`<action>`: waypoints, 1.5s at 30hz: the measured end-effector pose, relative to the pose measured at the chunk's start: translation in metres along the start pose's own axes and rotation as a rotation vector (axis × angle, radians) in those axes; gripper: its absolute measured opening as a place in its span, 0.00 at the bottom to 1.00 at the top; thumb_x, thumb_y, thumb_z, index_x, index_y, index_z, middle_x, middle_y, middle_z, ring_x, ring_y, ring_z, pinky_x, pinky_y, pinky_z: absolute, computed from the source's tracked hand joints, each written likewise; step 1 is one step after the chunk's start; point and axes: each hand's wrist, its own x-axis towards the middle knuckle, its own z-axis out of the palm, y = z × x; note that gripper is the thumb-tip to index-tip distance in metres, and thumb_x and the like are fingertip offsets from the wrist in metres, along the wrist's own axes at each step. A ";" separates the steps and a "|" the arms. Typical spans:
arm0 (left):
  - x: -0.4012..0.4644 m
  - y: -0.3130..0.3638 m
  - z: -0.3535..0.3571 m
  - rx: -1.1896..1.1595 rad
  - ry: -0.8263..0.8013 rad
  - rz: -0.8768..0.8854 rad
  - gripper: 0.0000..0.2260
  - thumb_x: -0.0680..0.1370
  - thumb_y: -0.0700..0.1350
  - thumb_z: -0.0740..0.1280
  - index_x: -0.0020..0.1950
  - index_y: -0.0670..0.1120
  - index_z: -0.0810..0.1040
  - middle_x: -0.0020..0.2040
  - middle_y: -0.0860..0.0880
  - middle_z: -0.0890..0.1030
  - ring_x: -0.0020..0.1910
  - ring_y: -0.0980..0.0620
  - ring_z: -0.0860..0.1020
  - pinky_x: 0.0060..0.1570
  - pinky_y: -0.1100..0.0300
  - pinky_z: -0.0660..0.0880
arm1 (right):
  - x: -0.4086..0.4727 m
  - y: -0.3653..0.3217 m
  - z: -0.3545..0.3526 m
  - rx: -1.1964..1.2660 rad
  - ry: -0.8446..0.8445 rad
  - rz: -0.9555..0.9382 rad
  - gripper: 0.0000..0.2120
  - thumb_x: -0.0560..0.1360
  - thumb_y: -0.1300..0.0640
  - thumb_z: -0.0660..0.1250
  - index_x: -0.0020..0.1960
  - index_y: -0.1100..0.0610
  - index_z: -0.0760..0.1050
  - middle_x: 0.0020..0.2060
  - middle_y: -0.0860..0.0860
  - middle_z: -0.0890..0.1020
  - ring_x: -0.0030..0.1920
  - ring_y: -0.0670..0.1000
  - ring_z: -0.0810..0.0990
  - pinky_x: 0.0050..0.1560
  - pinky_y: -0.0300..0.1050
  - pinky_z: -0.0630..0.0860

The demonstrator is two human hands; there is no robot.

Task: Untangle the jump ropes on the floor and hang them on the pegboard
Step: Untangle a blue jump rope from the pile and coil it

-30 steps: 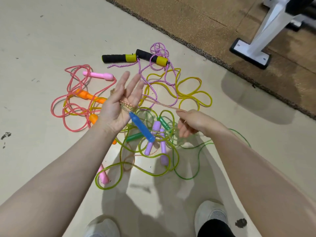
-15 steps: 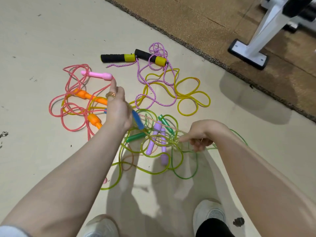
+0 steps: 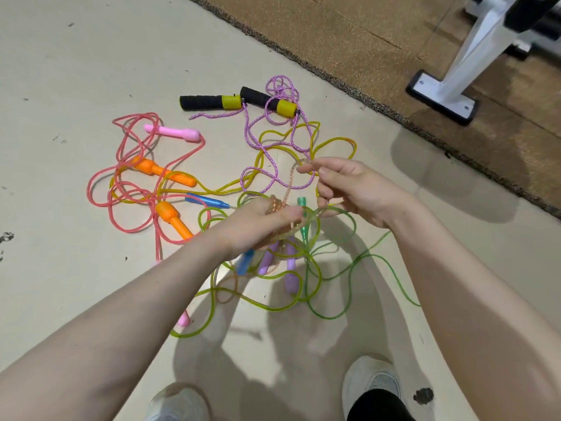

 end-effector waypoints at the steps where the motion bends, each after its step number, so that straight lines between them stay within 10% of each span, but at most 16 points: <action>1: 0.000 0.000 0.002 -0.010 -0.005 0.004 0.12 0.77 0.49 0.65 0.42 0.40 0.78 0.22 0.56 0.67 0.19 0.59 0.63 0.21 0.67 0.60 | 0.000 0.001 0.000 -0.083 0.048 0.011 0.12 0.82 0.57 0.54 0.52 0.50 0.76 0.30 0.47 0.71 0.31 0.45 0.74 0.34 0.41 0.77; 4: 0.007 -0.007 -0.002 0.008 0.114 0.006 0.09 0.78 0.45 0.65 0.49 0.40 0.80 0.27 0.53 0.71 0.18 0.60 0.63 0.20 0.69 0.62 | 0.001 0.008 -0.002 -0.336 0.207 0.003 0.12 0.82 0.57 0.52 0.51 0.52 0.74 0.37 0.48 0.75 0.33 0.43 0.72 0.25 0.32 0.68; 8: 0.019 -0.019 -0.015 -0.334 0.311 -0.023 0.10 0.80 0.47 0.60 0.48 0.45 0.80 0.40 0.45 0.72 0.18 0.57 0.59 0.21 0.67 0.59 | 0.006 0.023 -0.012 -0.549 0.261 0.091 0.11 0.77 0.45 0.61 0.51 0.50 0.76 0.43 0.52 0.81 0.45 0.47 0.78 0.49 0.43 0.74; 11: 0.023 -0.024 -0.024 -0.610 0.427 -0.075 0.06 0.79 0.41 0.60 0.51 0.39 0.72 0.40 0.44 0.71 0.17 0.58 0.57 0.19 0.68 0.61 | -0.001 0.020 -0.014 -0.520 0.194 0.175 0.12 0.73 0.47 0.68 0.42 0.56 0.80 0.34 0.49 0.78 0.39 0.46 0.75 0.41 0.37 0.69; 19: 0.026 -0.039 -0.032 -0.902 0.654 -0.194 0.11 0.80 0.40 0.56 0.43 0.46 0.76 0.39 0.49 0.77 0.15 0.57 0.56 0.18 0.69 0.63 | -0.001 0.038 -0.024 0.323 0.558 0.115 0.15 0.77 0.59 0.60 0.32 0.55 0.66 0.28 0.48 0.68 0.29 0.47 0.66 0.33 0.39 0.64; 23: 0.029 -0.047 -0.037 -0.870 0.643 -0.213 0.09 0.82 0.44 0.56 0.49 0.45 0.75 0.36 0.49 0.74 0.15 0.58 0.56 0.18 0.69 0.62 | -0.004 0.043 -0.033 0.828 0.691 0.117 0.20 0.78 0.56 0.55 0.26 0.53 0.61 0.35 0.52 0.81 0.39 0.51 0.83 0.47 0.45 0.77; 26: 0.029 -0.052 -0.036 -0.749 0.603 -0.230 0.06 0.80 0.40 0.57 0.51 0.42 0.73 0.32 0.49 0.71 0.15 0.58 0.57 0.18 0.69 0.62 | -0.003 0.046 -0.034 0.998 0.783 0.064 0.19 0.79 0.55 0.55 0.30 0.54 0.61 0.24 0.50 0.78 0.27 0.48 0.79 0.35 0.41 0.80; 30: 0.019 -0.042 -0.031 -0.656 0.346 -0.120 0.10 0.77 0.32 0.59 0.48 0.42 0.78 0.30 0.53 0.77 0.16 0.60 0.56 0.19 0.69 0.61 | 0.002 0.057 -0.033 0.399 0.893 0.295 0.15 0.78 0.58 0.59 0.33 0.55 0.62 0.26 0.52 0.64 0.21 0.49 0.63 0.23 0.34 0.63; 33: 0.018 -0.030 -0.029 -0.614 0.202 -0.115 0.17 0.73 0.29 0.53 0.52 0.41 0.78 0.32 0.52 0.77 0.15 0.60 0.56 0.18 0.69 0.60 | 0.003 0.068 -0.027 -0.509 0.748 0.497 0.09 0.75 0.54 0.63 0.47 0.60 0.70 0.41 0.57 0.75 0.43 0.57 0.75 0.42 0.44 0.71; 36: 0.019 -0.018 -0.024 -0.521 0.137 -0.120 0.14 0.75 0.30 0.52 0.47 0.39 0.76 0.30 0.48 0.71 0.15 0.60 0.56 0.18 0.69 0.59 | 0.008 0.065 -0.017 -0.850 0.680 0.464 0.25 0.75 0.50 0.63 0.68 0.59 0.64 0.67 0.58 0.68 0.69 0.59 0.64 0.68 0.51 0.61; 40: 0.019 -0.005 -0.014 -0.383 0.149 -0.072 0.08 0.80 0.38 0.58 0.44 0.40 0.74 0.30 0.47 0.67 0.15 0.58 0.59 0.20 0.67 0.62 | 0.013 0.031 0.013 -0.495 0.397 -0.018 0.22 0.75 0.60 0.62 0.68 0.53 0.69 0.71 0.50 0.65 0.73 0.49 0.58 0.68 0.39 0.54; 45: 0.029 0.000 -0.020 -0.379 0.451 0.002 0.11 0.79 0.41 0.60 0.37 0.43 0.70 0.26 0.49 0.67 0.17 0.56 0.62 0.24 0.64 0.68 | 0.008 0.010 0.038 -0.175 -0.220 0.030 0.11 0.73 0.51 0.64 0.46 0.58 0.78 0.38 0.49 0.81 0.44 0.47 0.78 0.53 0.41 0.72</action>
